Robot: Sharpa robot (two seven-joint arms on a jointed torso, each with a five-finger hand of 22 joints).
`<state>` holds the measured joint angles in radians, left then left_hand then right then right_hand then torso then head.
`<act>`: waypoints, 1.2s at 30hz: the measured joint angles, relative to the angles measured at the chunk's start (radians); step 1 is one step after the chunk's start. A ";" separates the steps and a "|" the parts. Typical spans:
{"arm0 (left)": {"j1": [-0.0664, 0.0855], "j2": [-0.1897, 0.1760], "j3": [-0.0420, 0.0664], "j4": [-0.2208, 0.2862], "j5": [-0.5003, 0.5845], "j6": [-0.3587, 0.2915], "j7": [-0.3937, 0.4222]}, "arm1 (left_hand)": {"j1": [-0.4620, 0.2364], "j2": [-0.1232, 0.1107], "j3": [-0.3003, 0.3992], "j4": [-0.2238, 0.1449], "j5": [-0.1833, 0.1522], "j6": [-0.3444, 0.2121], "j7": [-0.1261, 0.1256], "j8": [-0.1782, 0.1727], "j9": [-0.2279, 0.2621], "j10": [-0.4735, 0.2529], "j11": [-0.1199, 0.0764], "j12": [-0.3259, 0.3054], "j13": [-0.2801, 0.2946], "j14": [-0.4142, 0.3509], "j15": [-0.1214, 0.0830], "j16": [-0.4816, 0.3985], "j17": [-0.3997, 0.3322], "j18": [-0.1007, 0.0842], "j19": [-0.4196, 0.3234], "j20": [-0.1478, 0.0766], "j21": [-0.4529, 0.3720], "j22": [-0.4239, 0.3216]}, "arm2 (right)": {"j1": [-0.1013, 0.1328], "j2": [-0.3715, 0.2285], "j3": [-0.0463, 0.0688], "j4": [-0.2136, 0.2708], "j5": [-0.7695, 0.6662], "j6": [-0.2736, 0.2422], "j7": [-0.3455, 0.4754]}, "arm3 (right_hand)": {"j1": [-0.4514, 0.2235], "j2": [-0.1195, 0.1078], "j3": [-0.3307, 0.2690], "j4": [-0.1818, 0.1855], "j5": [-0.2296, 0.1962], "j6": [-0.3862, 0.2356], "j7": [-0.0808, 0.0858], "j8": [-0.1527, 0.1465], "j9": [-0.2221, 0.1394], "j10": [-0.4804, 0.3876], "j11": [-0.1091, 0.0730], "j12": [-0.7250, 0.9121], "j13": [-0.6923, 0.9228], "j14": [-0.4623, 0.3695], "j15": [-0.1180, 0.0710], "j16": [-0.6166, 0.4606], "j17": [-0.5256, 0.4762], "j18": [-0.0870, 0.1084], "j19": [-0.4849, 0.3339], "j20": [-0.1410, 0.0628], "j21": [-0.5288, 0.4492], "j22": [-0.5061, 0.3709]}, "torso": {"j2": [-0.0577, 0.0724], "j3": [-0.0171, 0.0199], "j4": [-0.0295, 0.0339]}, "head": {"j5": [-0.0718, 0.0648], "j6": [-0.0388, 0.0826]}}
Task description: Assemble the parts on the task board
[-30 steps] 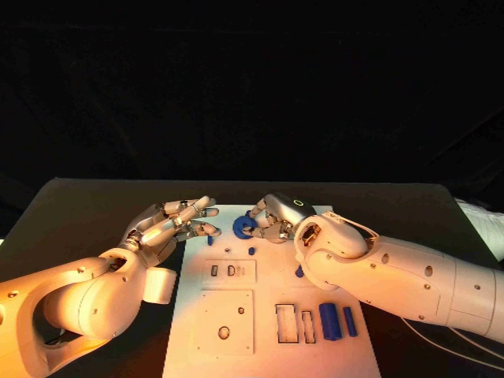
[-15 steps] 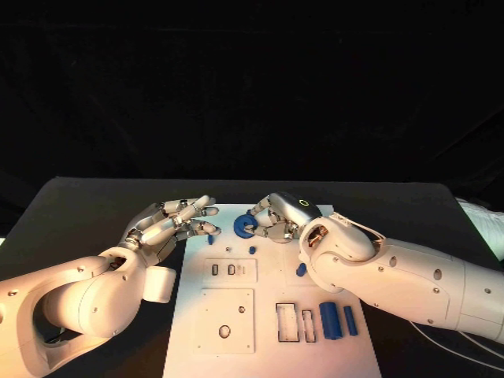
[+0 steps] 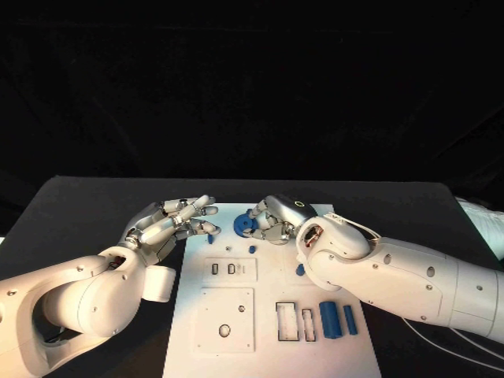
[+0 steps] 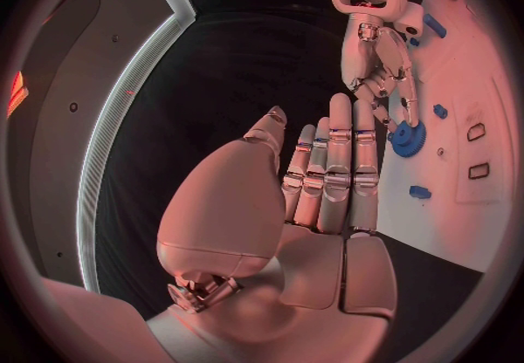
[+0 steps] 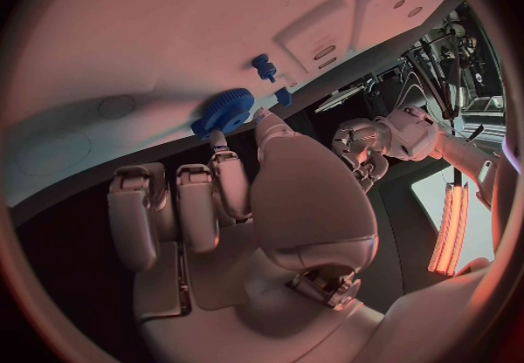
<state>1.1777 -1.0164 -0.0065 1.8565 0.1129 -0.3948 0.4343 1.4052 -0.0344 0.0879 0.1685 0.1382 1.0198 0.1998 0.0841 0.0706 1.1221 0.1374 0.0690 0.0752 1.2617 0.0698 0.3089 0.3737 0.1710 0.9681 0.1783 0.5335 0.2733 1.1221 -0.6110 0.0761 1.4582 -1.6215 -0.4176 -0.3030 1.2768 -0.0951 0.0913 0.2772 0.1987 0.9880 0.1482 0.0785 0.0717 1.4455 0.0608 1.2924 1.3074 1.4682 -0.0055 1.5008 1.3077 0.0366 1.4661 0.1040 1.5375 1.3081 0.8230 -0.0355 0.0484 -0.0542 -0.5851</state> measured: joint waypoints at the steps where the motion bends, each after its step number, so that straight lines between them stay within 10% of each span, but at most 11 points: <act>1: 0.000 0.000 0.000 0.000 0.000 0.000 0.000 | 0.000 0.000 0.000 0.000 0.000 0.000 0.000 0.000 0.000 0.000 0.000 0.000 0.000 0.000 0.000 0.000 0.000 0.000 0.000 0.000 0.000 0.000 | 0.001 0.004 0.001 -0.005 0.000 0.006 -0.002 | 0.000 0.000 0.000 0.000 0.000 0.000 0.000 0.000 -0.002 0.000 0.000 0.000 0.000 0.000 0.000 0.000 0.000 0.000 0.000 0.000 0.000 0.000 | 0.000 -0.0003 0.0000 | 0.000 0.000; 21: 0.000 0.000 0.000 -0.001 0.000 0.000 -0.002 | 0.000 0.000 0.000 0.000 0.000 0.000 0.000 0.000 0.000 0.000 0.000 0.000 0.000 0.000 0.000 0.000 0.000 0.000 0.000 0.000 0.000 0.000 | -0.002 -0.014 0.000 0.018 -0.011 0.031 -0.042 | 0.014 -0.001 0.000 0.000 0.008 -0.009 -0.002 -0.007 -0.002 0.001 -0.001 0.004 0.000 0.000 0.000 0.000 0.000 0.000 0.000 0.000 0.000 0.000 | 0.000 0.0008 -0.0006 | 0.002 -0.001; 36: 0.000 -0.005 0.000 -0.004 0.000 0.000 -0.003 | 0.000 0.000 0.000 0.000 0.000 0.000 0.000 0.000 0.000 0.000 0.000 0.000 0.000 0.000 0.000 0.000 0.002 0.000 0.000 0.000 0.000 0.001 | 0.015 -0.235 0.029 0.126 0.142 -0.087 0.120 | 0.081 0.002 0.011 -0.036 0.013 -0.009 -0.002 -0.011 -0.003 0.004 -0.004 -0.001 0.001 0.000 0.000 0.000 0.000 0.001 0.000 0.000 0.000 0.000 | -0.004 0.0032 -0.0086 | -0.003 0.005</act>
<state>1.1776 -1.0211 -0.0069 1.8527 0.1129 -0.3946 0.4317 1.4052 -0.0344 0.0879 0.1685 0.1382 1.0198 0.1998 0.0841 0.0706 1.1221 0.1374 0.0690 0.0753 1.2617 0.0697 0.3089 0.3752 0.1711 0.9681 0.1783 0.5334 0.2742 1.1368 -0.8457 0.1054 1.5842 -1.4797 -0.5049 -0.1828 1.3577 -0.0936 0.1026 0.2409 0.2113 0.9791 0.1460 0.0671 0.0691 1.4491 0.0571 1.2912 1.3088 1.4681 -0.0055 1.5008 1.3074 0.0372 1.4661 0.1040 1.5374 1.3076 0.8187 -0.0323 0.0398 -0.0570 -0.5804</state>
